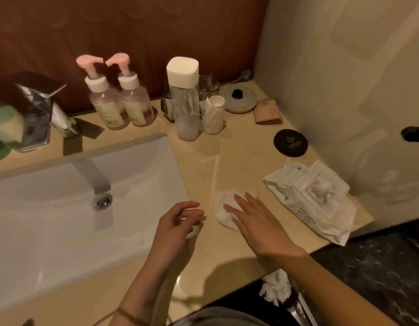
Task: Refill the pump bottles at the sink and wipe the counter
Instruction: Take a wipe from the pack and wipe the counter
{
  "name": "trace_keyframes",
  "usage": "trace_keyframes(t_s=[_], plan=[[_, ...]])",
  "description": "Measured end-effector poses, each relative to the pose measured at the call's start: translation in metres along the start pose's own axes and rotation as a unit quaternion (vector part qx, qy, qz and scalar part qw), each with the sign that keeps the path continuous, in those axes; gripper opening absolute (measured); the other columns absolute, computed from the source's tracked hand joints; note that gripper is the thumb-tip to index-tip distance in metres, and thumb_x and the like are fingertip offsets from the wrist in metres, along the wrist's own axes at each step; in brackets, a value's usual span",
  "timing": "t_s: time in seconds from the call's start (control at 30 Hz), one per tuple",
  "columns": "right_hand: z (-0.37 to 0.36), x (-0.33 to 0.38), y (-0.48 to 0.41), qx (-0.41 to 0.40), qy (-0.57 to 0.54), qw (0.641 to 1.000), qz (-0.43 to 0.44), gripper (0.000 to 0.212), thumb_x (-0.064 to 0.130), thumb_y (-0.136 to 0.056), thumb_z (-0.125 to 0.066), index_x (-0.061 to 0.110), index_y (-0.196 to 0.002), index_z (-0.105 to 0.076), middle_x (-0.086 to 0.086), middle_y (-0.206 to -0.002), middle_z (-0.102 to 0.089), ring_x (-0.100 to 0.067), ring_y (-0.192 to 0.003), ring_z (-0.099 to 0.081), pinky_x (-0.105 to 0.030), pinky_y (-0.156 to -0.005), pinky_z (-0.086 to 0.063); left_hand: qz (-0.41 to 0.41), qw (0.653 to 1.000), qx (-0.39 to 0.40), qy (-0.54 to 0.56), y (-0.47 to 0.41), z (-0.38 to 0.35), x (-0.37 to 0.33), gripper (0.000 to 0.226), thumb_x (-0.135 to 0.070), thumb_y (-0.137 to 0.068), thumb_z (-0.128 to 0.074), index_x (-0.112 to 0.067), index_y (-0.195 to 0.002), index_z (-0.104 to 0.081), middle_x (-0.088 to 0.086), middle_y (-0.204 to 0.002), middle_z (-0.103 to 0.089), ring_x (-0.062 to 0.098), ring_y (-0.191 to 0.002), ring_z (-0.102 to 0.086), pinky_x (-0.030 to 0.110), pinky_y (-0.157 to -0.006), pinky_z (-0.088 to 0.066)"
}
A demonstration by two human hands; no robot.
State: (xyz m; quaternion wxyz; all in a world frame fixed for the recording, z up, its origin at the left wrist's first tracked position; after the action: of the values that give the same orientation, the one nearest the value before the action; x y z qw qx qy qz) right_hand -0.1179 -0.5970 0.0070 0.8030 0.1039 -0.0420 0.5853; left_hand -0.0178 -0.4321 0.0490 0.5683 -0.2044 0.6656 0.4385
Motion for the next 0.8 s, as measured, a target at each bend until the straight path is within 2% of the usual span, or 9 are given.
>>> trace_keyframes(t_s=[0.03,0.1,0.17,0.27,0.33,0.53,0.63,0.8], plan=[[-0.004,-0.003,-0.006,-0.011,0.002,1.000,-0.005,0.042,0.034,-0.092,-0.034,0.029,-0.123,-0.061,-0.009,-0.129,-0.059,-0.032,-0.119,-0.056,-0.041,-0.100,-0.040,0.000,1.000,0.003,-0.009,0.001,0.001,0.001,0.022,-0.001,-0.092,-0.049,-0.010,-0.106,-0.063,0.008,-0.098,-0.071,0.013,-0.082,-0.068,0.012,-0.067,-0.051],[-0.008,-0.003,-0.016,-0.008,-0.011,1.000,-0.016,0.042,0.036,-0.094,-0.033,0.030,-0.127,-0.058,-0.012,-0.134,-0.055,-0.034,-0.124,-0.050,-0.042,-0.103,-0.037,0.001,1.000,0.003,-0.013,0.004,0.004,0.002,0.021,-0.003,-0.093,-0.049,-0.012,-0.106,-0.064,0.006,-0.097,-0.072,0.011,-0.082,-0.068,0.012,-0.067,-0.050],[-0.005,-0.003,-0.027,-0.041,-0.037,0.998,-0.029,0.041,0.036,-0.094,-0.037,0.029,-0.127,-0.059,-0.013,-0.137,-0.052,-0.035,-0.127,-0.047,-0.043,-0.103,-0.037,0.004,1.000,-0.004,-0.005,0.008,0.008,0.002,0.021,-0.003,-0.093,-0.049,-0.012,-0.105,-0.064,0.006,-0.096,-0.071,0.010,-0.080,-0.067,0.011,-0.064,-0.049],[-0.004,0.002,-0.035,-0.088,-0.043,0.995,-0.023,0.030,0.025,-0.084,-0.055,0.023,-0.109,-0.071,-0.011,-0.117,-0.065,-0.035,-0.106,-0.060,-0.041,-0.081,-0.050,0.008,1.000,-0.016,0.006,0.013,0.016,0.003,0.021,-0.002,-0.093,-0.049,-0.013,-0.103,-0.064,0.005,-0.092,-0.071,0.014,-0.083,-0.067,0.011,-0.062,-0.049],[-0.005,0.005,-0.031,-0.123,-0.061,0.990,-0.012,0.027,0.022,-0.080,-0.059,0.019,-0.104,-0.072,-0.009,-0.108,-0.068,-0.032,-0.095,-0.063,-0.037,-0.071,-0.051,0.007,1.000,-0.018,-0.007,0.014,0.020,0.005,0.020,-0.004,-0.093,-0.050,-0.015,-0.103,-0.065,0.003,-0.093,-0.071,0.017,-0.086,-0.067,0.012,-0.065,-0.050],[-0.012,0.012,-0.007,-0.163,-0.117,0.979,0.025,0.024,0.015,-0.085,-0.058,0.014,-0.106,-0.070,-0.006,-0.103,-0.061,-0.019,-0.095,-0.049,-0.031,-0.073,-0.048,0.015,1.000,-0.020,-0.005,0.015,0.025,0.009,0.021,-0.004,-0.093,-0.051,-0.014,-0.105,-0.065,0.003,-0.093,-0.072,0.018,-0.087,-0.068,0.012,-0.063,-0.049],[-0.013,0.014,0.010,-0.164,-0.110,0.978,0.063,0.029,0.023,-0.089,-0.045,0.015,-0.098,-0.071,-0.002,-0.094,-0.061,-0.016,-0.090,-0.046,-0.025,-0.066,-0.046,0.017,1.000,-0.016,0.017,0.015,0.023,0.008,0.021,-0.002,-0.093,-0.050,-0.011,-0.105,-0.064,0.007,-0.094,-0.071,0.020,-0.087,-0.067,0.011,-0.060,-0.048],[-0.009,0.005,0.025,-0.135,-0.108,0.980,0.103,0.030,0.031,-0.090,-0.047,0.017,-0.092,-0.073,0.003,-0.087,-0.060,-0.012,-0.086,-0.049,-0.025,-0.057,-0.048,0.021,0.999,-0.009,0.034,0.016,0.020,0.007,0.021,-0.002,-0.093,-0.050,-0.009,-0.105,-0.064,0.009,-0.096,-0.070,0.016,-0.083,-0.067,0.011,-0.060,-0.048]])
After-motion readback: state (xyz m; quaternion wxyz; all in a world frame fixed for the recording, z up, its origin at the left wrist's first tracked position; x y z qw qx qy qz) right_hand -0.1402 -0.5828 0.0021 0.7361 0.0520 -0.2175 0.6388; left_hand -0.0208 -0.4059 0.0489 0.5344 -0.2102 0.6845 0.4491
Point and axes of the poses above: each hand's wrist, its own y-axis away from the middle knuckle, its own z-axis out of the back of the hand, x = y × z, the point moved 3 cm from there along -y, towards the middle knuckle
